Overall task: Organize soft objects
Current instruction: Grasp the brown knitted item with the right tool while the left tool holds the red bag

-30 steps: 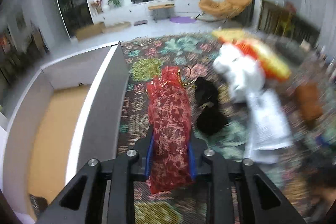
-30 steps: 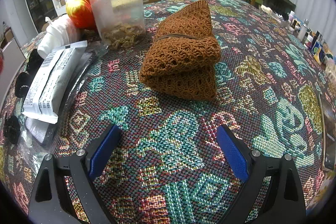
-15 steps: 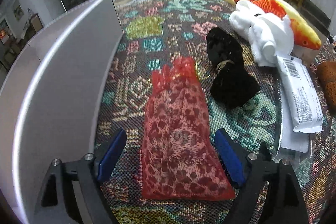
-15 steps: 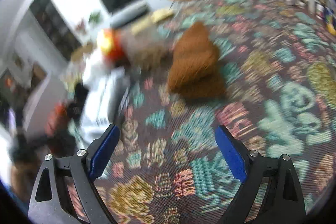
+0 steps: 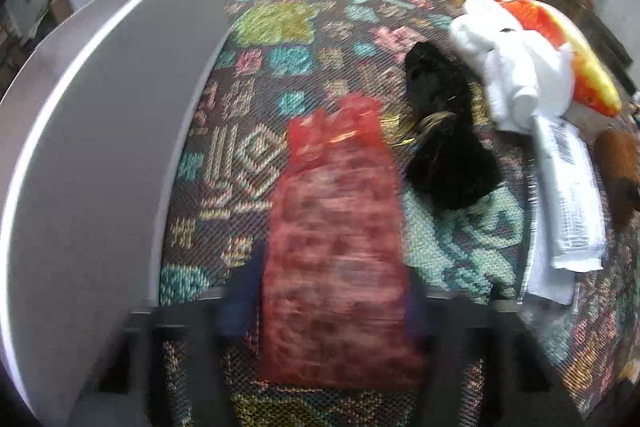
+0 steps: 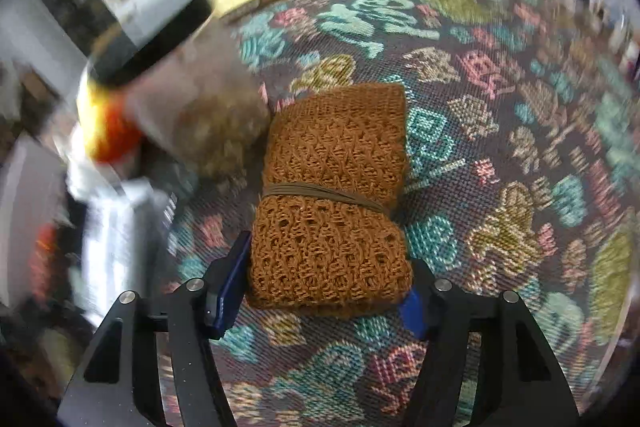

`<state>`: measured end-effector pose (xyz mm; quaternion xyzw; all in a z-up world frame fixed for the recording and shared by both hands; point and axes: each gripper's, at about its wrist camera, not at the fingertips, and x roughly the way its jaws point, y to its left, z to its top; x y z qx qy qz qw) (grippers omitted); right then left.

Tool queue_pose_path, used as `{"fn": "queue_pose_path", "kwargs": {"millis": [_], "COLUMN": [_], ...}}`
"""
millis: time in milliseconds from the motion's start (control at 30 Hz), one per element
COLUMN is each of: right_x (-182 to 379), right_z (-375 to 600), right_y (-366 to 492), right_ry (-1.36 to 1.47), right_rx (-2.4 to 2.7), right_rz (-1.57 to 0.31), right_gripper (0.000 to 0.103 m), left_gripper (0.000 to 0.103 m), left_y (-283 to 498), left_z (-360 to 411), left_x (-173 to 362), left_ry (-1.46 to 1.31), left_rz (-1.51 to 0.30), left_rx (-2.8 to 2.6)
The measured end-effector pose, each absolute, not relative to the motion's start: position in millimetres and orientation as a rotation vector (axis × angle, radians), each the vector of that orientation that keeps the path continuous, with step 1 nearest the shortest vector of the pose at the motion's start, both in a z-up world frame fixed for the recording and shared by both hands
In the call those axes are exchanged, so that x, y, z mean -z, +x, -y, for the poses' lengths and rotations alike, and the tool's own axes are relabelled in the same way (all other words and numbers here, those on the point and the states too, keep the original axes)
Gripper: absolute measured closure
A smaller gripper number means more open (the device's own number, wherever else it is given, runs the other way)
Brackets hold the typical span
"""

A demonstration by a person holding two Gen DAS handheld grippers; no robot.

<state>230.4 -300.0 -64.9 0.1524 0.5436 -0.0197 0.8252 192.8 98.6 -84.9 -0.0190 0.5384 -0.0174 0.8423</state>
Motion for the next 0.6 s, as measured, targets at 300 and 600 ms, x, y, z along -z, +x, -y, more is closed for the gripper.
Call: {"fn": "queue_pose_path", "kwargs": {"millis": [300,600], "right_x": [-22.0,-57.1], "right_z": [320.5,258.7], "right_y": [228.8,210.9], "right_ry": [0.323,0.197], "right_rx": [0.13,0.007], "right_rz": [-0.825,-0.755], "right_gripper": [0.037,0.037], "left_gripper": [0.074,0.074], "left_y": [195.5,178.9], "left_z": [-101.9,-103.0], "left_x": [11.9,-33.6], "left_ry": [-0.149,-0.166], "left_rz": [-0.967,-0.912], "left_rx": [0.119,0.209]}}
